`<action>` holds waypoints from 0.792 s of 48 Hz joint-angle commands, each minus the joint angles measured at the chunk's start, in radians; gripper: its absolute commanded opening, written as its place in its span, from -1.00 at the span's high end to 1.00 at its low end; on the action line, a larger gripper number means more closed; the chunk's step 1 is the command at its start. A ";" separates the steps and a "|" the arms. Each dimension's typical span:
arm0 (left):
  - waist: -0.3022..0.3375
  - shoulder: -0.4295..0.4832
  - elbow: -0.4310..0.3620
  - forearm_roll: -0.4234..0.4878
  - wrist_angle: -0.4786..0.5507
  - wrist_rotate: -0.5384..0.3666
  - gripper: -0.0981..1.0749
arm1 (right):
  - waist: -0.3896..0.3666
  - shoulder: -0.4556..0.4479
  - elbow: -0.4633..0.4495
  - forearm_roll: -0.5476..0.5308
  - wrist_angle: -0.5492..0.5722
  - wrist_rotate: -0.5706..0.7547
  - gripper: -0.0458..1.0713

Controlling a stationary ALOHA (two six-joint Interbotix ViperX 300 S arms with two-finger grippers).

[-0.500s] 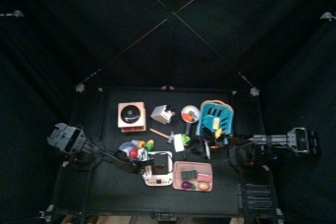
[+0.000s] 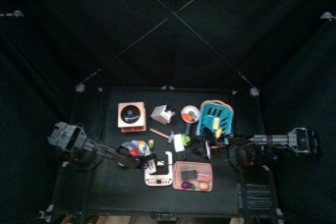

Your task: Place white sushi piece above stove

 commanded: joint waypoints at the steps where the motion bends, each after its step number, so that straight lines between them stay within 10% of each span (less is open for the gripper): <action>1: 0.037 -0.008 -0.038 0.002 -0.003 0.000 -0.19 | -0.005 -0.014 -0.006 0.000 -0.003 0.000 -0.56; 23: 0.235 0.054 -0.002 -0.081 -0.272 0.000 -0.19 | -0.017 -0.014 0.005 0.000 -0.003 0.000 -0.56; 38: 0.261 0.058 0.072 -0.080 -0.362 0.002 -0.19 | -0.021 -0.014 0.006 0.000 -0.002 0.000 -0.56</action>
